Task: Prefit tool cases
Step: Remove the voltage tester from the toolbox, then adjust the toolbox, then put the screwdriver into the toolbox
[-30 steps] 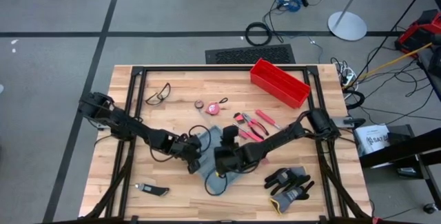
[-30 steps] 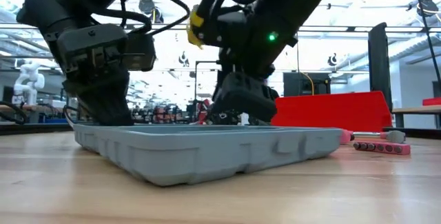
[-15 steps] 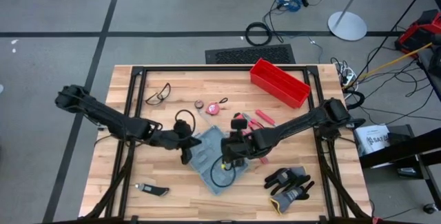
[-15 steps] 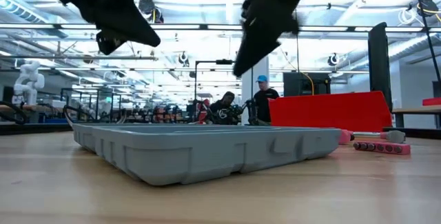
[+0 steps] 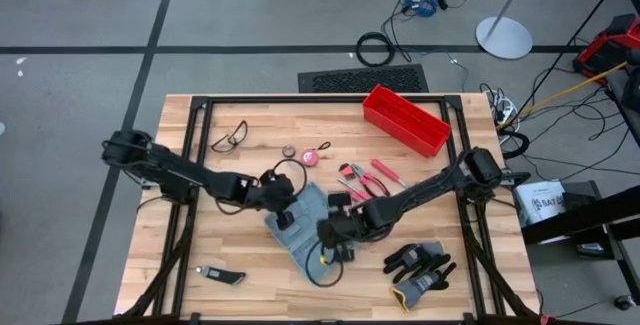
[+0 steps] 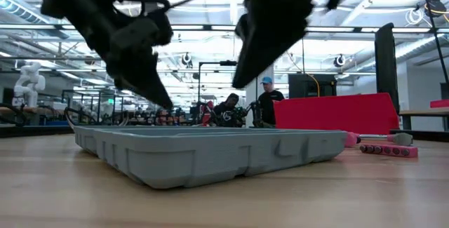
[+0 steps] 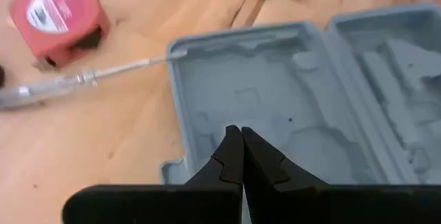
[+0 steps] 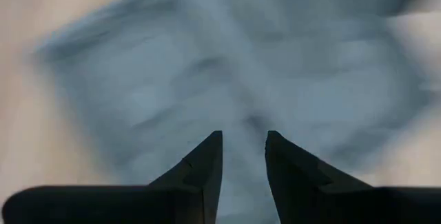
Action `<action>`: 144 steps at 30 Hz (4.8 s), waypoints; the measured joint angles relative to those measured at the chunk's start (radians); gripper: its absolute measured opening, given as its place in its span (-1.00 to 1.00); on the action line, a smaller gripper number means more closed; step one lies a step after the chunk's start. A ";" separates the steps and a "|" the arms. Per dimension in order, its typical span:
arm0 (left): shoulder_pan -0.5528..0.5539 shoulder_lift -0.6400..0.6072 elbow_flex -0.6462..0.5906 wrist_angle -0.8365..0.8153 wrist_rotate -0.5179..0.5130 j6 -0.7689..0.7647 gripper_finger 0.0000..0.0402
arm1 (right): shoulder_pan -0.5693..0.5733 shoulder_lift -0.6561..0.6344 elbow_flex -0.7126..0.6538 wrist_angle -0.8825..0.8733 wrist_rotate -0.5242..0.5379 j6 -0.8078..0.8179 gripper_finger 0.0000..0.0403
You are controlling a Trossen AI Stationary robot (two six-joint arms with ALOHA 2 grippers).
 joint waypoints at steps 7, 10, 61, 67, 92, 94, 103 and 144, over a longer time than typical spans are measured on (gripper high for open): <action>-0.069 0.096 0.001 0.048 0.184 -0.187 -0.99 | -0.072 0.000 0.000 -0.020 0.008 0.024 -0.50; -0.130 0.105 0.002 0.071 0.208 -0.207 -0.99 | -0.059 -0.001 0.000 -0.038 -0.059 0.038 -0.50; -0.160 0.107 0.001 0.078 0.205 -0.262 -0.99 | -0.172 -0.046 -0.252 0.053 -0.147 -0.325 -0.50; -0.111 0.106 0.001 -0.031 0.134 -0.234 -0.99 | -0.238 -0.044 -0.252 0.102 -0.150 -0.361 -0.50; 0.062 -0.088 0.001 0.012 -0.065 0.224 -0.99 | -0.324 -0.109 -0.256 0.135 -0.109 -0.374 -0.50; 0.075 -0.147 0.001 0.011 -0.068 0.299 -0.99 | -0.324 -0.150 -0.256 0.144 -0.111 -0.388 -0.50; 0.197 -0.354 0.001 0.010 -0.092 0.620 -0.99 | -0.345 -0.364 -0.253 0.102 -0.104 -0.357 -0.50; 0.447 -0.353 0.001 -0.103 0.328 0.918 -0.99 | -0.307 -0.438 -0.457 0.021 -0.215 0.254 -0.32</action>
